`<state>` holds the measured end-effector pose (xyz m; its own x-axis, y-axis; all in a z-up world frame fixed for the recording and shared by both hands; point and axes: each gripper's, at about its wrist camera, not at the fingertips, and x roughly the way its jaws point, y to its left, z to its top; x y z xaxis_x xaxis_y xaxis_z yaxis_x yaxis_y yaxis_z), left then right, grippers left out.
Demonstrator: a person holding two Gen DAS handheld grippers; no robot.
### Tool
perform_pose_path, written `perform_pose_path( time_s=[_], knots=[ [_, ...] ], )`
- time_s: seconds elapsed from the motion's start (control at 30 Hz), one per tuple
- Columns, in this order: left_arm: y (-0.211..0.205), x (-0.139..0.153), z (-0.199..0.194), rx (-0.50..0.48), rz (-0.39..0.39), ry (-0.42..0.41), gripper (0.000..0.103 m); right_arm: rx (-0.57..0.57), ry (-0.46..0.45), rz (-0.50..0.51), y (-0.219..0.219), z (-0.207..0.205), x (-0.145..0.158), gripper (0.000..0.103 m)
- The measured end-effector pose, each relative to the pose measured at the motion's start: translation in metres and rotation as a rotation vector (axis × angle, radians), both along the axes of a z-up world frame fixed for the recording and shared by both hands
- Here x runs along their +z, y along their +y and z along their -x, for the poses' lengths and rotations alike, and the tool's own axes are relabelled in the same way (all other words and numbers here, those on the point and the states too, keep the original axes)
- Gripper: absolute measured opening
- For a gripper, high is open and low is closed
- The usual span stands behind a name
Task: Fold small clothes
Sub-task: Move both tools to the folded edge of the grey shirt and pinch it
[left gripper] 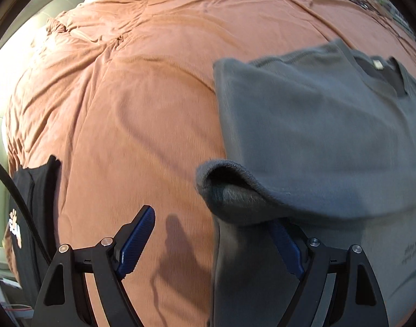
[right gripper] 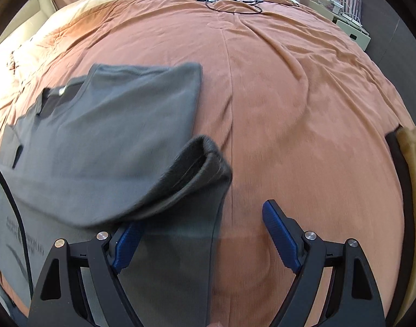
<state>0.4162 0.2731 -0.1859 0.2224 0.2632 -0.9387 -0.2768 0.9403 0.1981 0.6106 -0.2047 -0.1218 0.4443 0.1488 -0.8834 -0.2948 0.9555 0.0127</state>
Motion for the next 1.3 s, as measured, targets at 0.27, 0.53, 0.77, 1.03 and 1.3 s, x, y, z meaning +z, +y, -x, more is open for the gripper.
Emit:
perform_pose_path(
  time_s=[0.27,0.53,0.77,1.03,1.3],
  knots=[
    [0.037,0.006,-0.028,0.122,0.080,-0.100,0.083,-0.053,-0.034,-0.049,-0.003,-0.040,-0.005,0.078],
    [0.055,0.026,-0.010,0.228,0.267,-0.252,0.055,-0.073,-0.062,-0.166,-0.022,-0.032,0.007,0.056],
    [0.043,0.025,-0.004,0.128,0.364,-0.270,0.055,-0.039,-0.043,-0.248,-0.045,-0.012,0.005,0.053],
    [0.051,-0.002,-0.014,0.161,0.464,-0.260,0.019,-0.038,-0.005,-0.274,-0.048,-0.022,-0.006,0.037],
    [0.050,0.004,-0.007,0.157,0.419,-0.301,0.006,-0.019,0.017,-0.270,-0.036,-0.039,-0.022,0.027]
  ],
)
